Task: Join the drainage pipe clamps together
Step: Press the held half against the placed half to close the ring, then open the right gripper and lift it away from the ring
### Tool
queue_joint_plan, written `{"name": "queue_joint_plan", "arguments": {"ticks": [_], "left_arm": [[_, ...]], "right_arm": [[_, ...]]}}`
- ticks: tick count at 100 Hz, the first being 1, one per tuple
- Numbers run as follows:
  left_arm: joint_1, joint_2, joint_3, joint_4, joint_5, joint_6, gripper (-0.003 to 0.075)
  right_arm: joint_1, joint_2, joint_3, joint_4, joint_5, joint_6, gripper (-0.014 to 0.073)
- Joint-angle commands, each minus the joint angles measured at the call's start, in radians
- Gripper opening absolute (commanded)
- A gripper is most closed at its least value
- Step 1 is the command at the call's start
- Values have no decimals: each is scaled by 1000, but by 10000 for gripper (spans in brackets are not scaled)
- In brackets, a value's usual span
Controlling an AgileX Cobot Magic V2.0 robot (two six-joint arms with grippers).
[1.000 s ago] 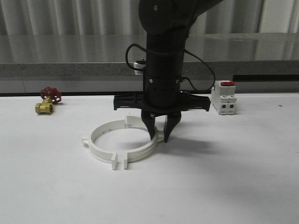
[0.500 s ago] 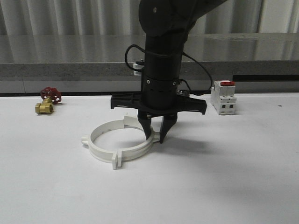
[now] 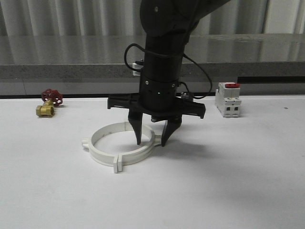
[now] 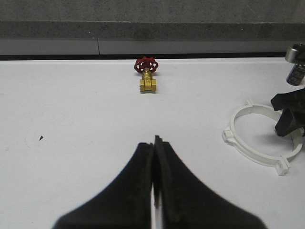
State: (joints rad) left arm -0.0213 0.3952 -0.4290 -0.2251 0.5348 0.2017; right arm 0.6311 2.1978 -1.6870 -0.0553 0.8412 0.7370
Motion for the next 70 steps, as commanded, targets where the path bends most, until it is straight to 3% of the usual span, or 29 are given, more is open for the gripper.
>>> {"name": "queue_joint_plan", "arguments": {"ticks": [1, 40, 70], "left_arm": [[2, 5, -27, -19, -77, 0, -21], [2, 5, -27, -19, -77, 0, -21], [2, 5, -27, -19, -77, 0, -21]], "right_arm": [[1, -53, -20, -7, -3, -9, 420], [-17, -219, -20, -67, -67, -172, 420], [-90, -415, 0, -182, -20, -262, 420]]}}
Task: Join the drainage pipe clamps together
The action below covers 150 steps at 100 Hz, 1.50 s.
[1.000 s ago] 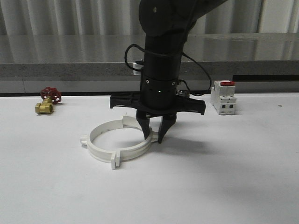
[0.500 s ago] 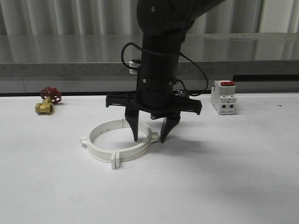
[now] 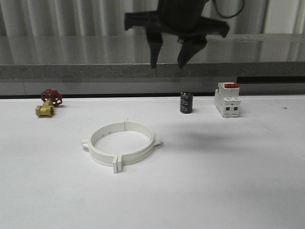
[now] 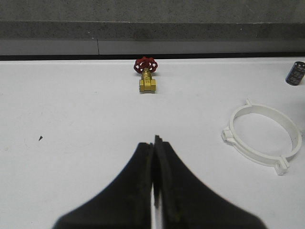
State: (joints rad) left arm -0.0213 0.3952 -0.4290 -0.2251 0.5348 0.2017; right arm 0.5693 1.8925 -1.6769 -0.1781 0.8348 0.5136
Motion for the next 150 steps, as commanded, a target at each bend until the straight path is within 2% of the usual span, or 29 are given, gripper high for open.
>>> {"name": "queue_joint_plan", "arguments": {"ticks": [1, 43, 67, 106, 118, 142, 150], "left_arm": [[2, 5, -27, -19, -77, 0, -21], [2, 5, -27, -19, -77, 0, -21], [2, 5, -27, -19, -77, 0, -21], [2, 5, -27, -19, -77, 0, -21], [2, 5, -27, -19, -77, 0, -21], [2, 5, -27, -19, -77, 0, -21], [2, 5, -27, -19, -77, 0, -21]], "right_arm": [[-33, -114, -6, -62, -14, -40, 420], [-218, -413, 250, -76, -74, -100, 415], [-231, -649, 468, -101, -132, -100, 415], [-231, -1049, 743, -175, -77, -89, 411], [-231, -1167, 813, -175, -65, -67, 315], [-231, -1358, 907, -190, -9, -62, -65], [-231, -1396, 918, -204, -10, -62, -64]]}}
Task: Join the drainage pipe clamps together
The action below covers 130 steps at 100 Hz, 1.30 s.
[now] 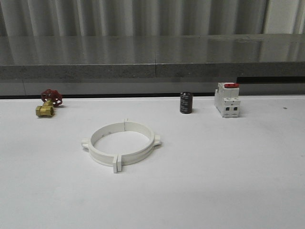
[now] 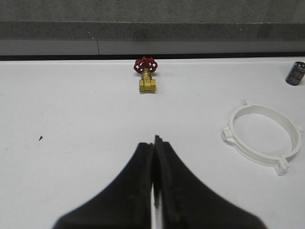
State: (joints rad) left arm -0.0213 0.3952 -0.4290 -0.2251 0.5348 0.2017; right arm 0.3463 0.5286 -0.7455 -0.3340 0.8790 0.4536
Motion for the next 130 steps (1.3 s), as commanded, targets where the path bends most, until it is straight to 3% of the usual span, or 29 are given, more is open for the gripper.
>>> {"name": "queue_joint_plan", "arguments": {"ticks": [1, 59, 71, 87, 96, 113, 130], "left_arm": [[2, 5, -27, -19, -77, 0, -21], [2, 7, -27, -19, -77, 0, -21], [2, 7, -27, -19, -77, 0, -21], [2, 7, -27, -19, -77, 0, -21], [2, 7, -27, -19, -77, 0, -21], [2, 7, -27, -19, -77, 0, -21], [2, 7, -27, -19, -77, 0, -21]], "right_arm": [[-8, -35, -13, -48, -52, -2, -66], [-8, -53, -13, -50, -49, -2, -67], [-8, -59, -1, -98, -49, -3, -67], [-71, -142, 53, -86, -97, -19, -67], [-134, -219, 109, -3, -172, -125, -67], [-241, -354, 260, 289, -326, -492, -67], [-301, -468, 435, 348, -448, -519, -67]]}}
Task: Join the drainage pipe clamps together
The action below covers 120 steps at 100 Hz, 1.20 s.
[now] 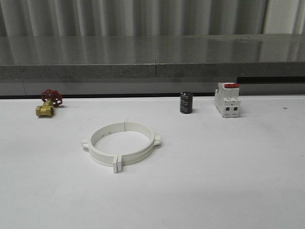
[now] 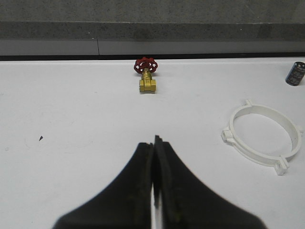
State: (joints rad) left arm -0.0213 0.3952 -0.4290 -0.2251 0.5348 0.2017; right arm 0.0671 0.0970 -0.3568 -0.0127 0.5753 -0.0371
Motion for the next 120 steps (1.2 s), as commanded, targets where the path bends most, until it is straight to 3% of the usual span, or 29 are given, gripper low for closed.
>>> {"name": "queue_joint_plan", "arguments": {"ticks": [1, 22, 50, 120], "left_arm": [[2, 7, -27, -19, -77, 0, -21], [2, 7, -27, -19, -78, 0, -21], [2, 7, -27, -19, -79, 0, -21], [2, 7, -27, -19, -79, 0, -21]], "right_arm": [[-23, -47, 59, 27, -148, -28, -67], [-23, -125, 204, 26, -263, -17, -67], [-23, -125, 370, 26, -557, 18, -67], [-23, -125, 367, 26, -583, 18, -67]]}}
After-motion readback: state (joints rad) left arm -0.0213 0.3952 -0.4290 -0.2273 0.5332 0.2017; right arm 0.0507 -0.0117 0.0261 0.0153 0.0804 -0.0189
